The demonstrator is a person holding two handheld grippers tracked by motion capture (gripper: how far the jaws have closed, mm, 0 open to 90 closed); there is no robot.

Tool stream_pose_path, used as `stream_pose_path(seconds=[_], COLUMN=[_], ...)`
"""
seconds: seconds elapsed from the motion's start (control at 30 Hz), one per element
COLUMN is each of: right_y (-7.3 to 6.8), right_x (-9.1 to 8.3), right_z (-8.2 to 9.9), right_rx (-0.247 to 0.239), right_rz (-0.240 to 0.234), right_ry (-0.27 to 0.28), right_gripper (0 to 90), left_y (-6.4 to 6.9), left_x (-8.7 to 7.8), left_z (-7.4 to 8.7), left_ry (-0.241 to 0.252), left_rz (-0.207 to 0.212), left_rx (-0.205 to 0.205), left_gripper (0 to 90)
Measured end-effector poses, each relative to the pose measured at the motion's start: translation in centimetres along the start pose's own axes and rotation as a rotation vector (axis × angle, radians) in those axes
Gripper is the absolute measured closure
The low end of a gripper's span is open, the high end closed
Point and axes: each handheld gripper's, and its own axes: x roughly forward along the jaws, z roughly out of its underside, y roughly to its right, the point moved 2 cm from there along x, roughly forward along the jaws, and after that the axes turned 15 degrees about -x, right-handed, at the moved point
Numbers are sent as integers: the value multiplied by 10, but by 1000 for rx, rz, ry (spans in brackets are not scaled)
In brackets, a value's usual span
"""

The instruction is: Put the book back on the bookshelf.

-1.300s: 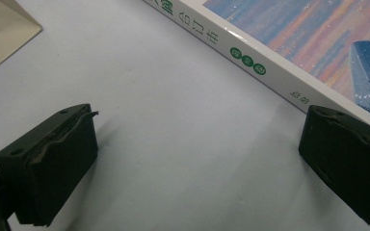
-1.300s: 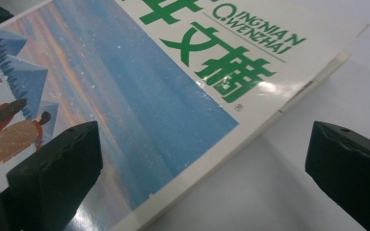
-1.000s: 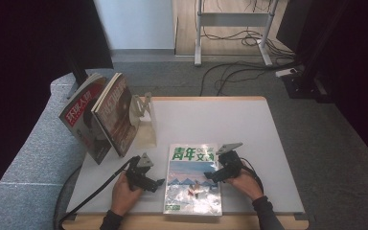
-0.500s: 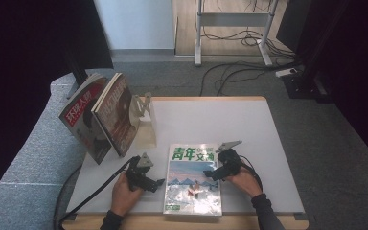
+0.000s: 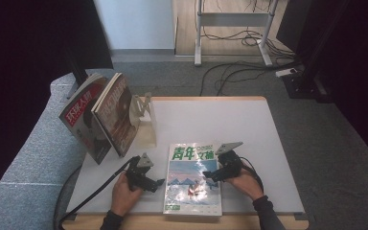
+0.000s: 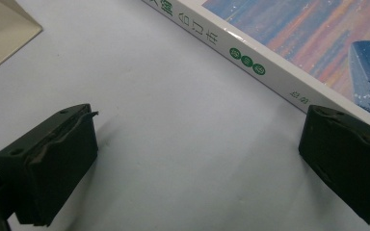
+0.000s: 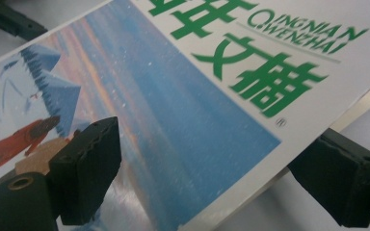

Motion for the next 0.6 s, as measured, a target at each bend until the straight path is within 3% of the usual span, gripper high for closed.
stream_pose_path(seconds=[0.3,0.43,0.6], right_y=[-11,-12,-13], right_x=[-13,-14,-10], right_z=[2,-10,-28], right_rx=[-15,-22,-49], right_rz=[-9,-17,-14], right_ry=[22,26,13], right_gripper=[171,198,296], left_y=[0,0,0], left_x=[0,0,0], left_z=[0,0,0], left_ry=[0,-1,-2], left_rz=[0,0,1], left_rx=[0,2,0], left_gripper=[0,0,0])
